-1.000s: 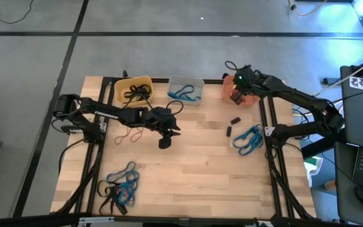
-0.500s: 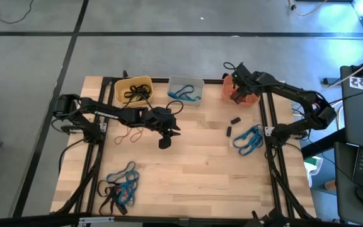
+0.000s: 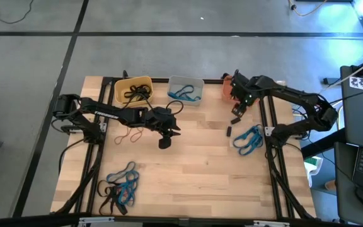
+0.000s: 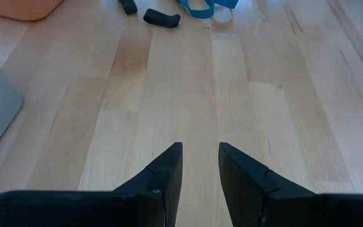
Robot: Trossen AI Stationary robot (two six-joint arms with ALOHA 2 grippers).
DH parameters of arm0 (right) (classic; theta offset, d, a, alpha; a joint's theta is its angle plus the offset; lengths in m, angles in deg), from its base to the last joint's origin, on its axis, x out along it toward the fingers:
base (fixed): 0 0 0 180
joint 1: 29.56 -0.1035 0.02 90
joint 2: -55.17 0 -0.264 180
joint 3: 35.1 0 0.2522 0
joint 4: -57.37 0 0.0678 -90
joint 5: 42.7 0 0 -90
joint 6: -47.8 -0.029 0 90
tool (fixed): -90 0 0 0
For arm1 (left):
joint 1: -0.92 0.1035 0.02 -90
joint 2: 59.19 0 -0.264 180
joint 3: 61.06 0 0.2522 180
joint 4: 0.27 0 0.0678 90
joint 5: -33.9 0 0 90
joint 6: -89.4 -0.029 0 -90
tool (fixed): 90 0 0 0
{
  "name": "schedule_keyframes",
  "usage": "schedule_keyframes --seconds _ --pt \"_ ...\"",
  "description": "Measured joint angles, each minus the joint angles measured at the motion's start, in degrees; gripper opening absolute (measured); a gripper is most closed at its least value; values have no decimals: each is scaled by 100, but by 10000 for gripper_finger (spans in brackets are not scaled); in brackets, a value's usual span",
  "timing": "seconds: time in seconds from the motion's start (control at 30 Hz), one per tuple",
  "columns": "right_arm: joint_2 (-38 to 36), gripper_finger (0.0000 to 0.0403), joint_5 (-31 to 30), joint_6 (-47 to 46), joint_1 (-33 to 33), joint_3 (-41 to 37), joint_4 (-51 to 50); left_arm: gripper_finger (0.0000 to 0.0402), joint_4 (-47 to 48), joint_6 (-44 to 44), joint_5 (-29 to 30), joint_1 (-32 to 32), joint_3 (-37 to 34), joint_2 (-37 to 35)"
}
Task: Sort rubber bands into baskets
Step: Put the black rubber band into the yellow bin
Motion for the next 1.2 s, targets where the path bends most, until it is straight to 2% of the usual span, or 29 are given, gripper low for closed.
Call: schedule_keyframes --seconds 0.43,0.63,0.73,0.93,1.2 --pt "0 221 182 -65 -1602 0 12 100 2 9 0 0 0 0" --pt "0 221 193 -539 -2219 0 48 100 2 9 0 2 0 0" --pt "0 221 190 -1213 -2471 -2 162 100 2 13 0 0 0 0" --pt "0 221 -181 -3648 -2856 -221 544 100 2 42 0 2 0 0" --pt "2 221 -218 -4292 -2978 -819 1087 100 0 48 0 2 0 0"
